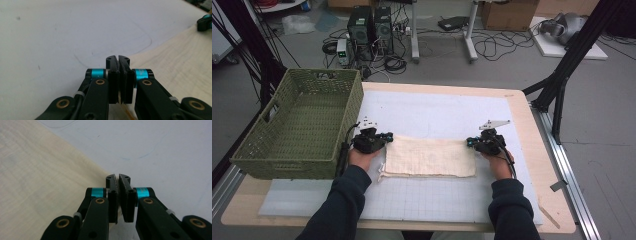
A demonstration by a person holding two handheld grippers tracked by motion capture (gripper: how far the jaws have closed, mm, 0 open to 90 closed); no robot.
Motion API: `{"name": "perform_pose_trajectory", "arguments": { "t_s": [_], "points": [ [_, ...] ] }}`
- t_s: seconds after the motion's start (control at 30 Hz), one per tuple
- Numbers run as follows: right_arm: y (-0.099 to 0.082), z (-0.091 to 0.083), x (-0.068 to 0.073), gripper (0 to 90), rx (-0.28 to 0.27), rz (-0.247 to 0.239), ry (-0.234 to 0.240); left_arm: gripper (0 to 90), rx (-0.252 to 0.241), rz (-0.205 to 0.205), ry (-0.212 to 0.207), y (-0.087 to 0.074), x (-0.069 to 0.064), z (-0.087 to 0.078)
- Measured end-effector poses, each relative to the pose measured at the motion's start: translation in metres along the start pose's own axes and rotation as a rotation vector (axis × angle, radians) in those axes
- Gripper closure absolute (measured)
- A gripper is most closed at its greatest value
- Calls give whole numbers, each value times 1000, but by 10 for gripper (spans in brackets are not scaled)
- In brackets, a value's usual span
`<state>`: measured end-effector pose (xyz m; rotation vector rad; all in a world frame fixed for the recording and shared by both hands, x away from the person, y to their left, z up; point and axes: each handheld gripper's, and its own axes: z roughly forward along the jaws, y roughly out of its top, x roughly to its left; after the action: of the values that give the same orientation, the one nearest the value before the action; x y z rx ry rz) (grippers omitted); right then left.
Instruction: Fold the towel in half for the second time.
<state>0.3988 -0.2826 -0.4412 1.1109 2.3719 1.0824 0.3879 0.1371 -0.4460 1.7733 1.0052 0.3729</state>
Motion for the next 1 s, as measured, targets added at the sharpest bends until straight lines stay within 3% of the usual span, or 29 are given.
{"name": "perform_pose_trajectory", "arguments": {
  "t_s": [0.1, 0.2, 0.27, 0.37, 0.6, 1.0],
  "points": [
    [3, -4, 2, 863, -38, -17, -53, 865, -44, 0, -7, 2, -1, -3],
    [4, -7, 3, 863, -63, -33, -57, 864, -24, 27, -10, 1, -3, -6],
    [3, -11, 7, 862, -76, -55, -59, 861, -44, 33, -20, -1, -5, -10],
    [-1, -16, 14, 862, -103, -77, -49, 861, -71, 63, -29, -4, -9, -16],
    [0, -33, 23, 861, -154, -107, -27, 853, -92, 82, -59, -2, -18, -28],
    [-22, -47, 35, 861, -179, -116, 25, 856, -46, 89, -72, -13, -26, -44]
  ]
}}
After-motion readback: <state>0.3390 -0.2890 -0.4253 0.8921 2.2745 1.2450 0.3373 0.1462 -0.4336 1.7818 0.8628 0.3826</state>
